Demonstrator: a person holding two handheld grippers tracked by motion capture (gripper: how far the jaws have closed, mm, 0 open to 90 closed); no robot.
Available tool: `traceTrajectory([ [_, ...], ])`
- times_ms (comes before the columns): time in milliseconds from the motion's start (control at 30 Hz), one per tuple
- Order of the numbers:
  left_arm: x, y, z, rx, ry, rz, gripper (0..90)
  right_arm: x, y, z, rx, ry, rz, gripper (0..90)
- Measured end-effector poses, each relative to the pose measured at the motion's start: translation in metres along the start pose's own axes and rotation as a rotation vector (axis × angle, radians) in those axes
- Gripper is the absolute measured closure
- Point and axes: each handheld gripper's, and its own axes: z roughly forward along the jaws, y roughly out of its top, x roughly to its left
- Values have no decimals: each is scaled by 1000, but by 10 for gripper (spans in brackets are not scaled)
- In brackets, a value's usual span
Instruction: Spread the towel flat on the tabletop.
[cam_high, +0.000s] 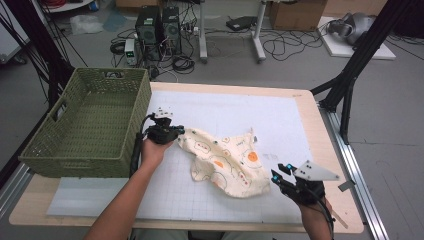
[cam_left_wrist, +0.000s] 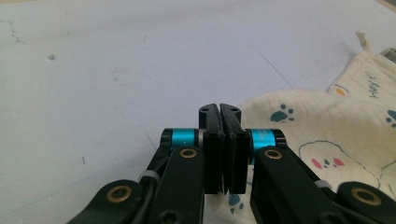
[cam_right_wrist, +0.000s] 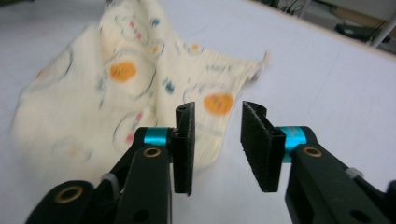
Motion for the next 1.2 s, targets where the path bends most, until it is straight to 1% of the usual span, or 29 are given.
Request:
traceTrajectory([
  [67, 1, 0, -1, -17, -14, -10, 860, -3, 11, 10, 1, -22, -5, 595],
  [133, 1, 0, -1, -19, -24, -4, 861, -7, 17, 25, 25, -35, 10, 525],
  [200, 0, 0, 0, -12, -24, -3, 864, -9, 17, 46, 73, -38, 21, 499],
  [233, 0, 0, 1, -11, -23, -3, 868, -8, 16, 59, 92, -46, 27, 456],
  [300, -1, 0, 0, -15, -18, -2, 871, -10, 15, 84, 119, -63, 63, 402],
  [333, -1, 0, 0, -17, -17, -5, 872, -12, 15, 97, 132, -79, 79, 399],
  [367, -1, 1, 0, -21, -8, -5, 872, -13, 16, 106, 141, -79, 90, 399],
  [400, 0, 1, -1, -25, -8, -6, 872, -15, 17, 121, 153, -85, 87, 401],
  [467, 0, 1, -1, -25, -3, -9, 873, -17, 19, 139, 175, -69, 94, 431],
  [500, 1, 0, 0, -20, -2, -5, 873, -18, 21, 146, 185, -63, 87, 472],
  [567, 1, 0, 1, -17, 2, -10, 873, -20, 21, 155, 226, -39, 56, 638],
  [600, 1, 0, 2, -15, 4, -9, 873, -24, 20, 157, 209, -1, 76, 786],
  [633, 0, 0, 2, -19, 2, -14, 873, -28, 20, 157, 212, 2, 78, 862],
  [667, 0, 0, 2, -21, 1, -12, 865, -31, 21, 157, 214, 0, 72, 870],
  [700, -1, 0, 3, -29, 0, -17, 801, -36, 22, 156, 224, -30, 79, 875],
  [733, -1, 0, 3, -31, -1, -24, 696, -39, 22, 154, 215, -64, 79, 878],
  [767, -1, 0, 2, -32, 1, -22, 619, -46, 22, 149, 186, -125, 106, 878],
  [800, -2, 0, 2, -33, 0, -22, 569, -51, 21, 144, 173, -182, 129, 878],
  [833, -2, 0, 2, -32, -4, -22, 531, -57, 20, 139, 169, -233, 154, 877],
  [900, -4, 0, 1, -20, -25, -23, 485, -65, 16, 133, 177, -290, 196, 871],
  [933, -6, 0, 1, -10, -41, -22, 466, -66, 14, 131, 182, -312, 196, 869],
  [967, -8, -1, 2, 4, -62, -23, 452, -66, 13, 129, 180, -322, 199, 861],
  [1000, -10, -3, 2, 16, -79, -21, 442, -66, 13, 127, 170, -318, 202, 843],
  [1033, -12, -5, 2, 30, -107, -18, 434, -64, 13, 126, 159, -313, 198, 809],
  [1067, -15, -8, 3, 41, -138, -17, 437, -62, 14, 123, 134, -298, 193, 777],
  [1100, -16, -10, 3, 53, -152, -13, 441, -60, 15, 120, 111, -270, 190, 758],
  [1133, -18, -14, 4, 73, -176, -13, 446, -57, 15, 118, 99, -259, 180, 732],
  [1167, -18, -16, 6, 100, -190, -17, 448, -53, 16, 114, 78, -236, 153, 726],
  [1200, -19, -17, 7, 121, -201, -27, 444, -49, 17, 110, 69, -226, 131, 705],
])
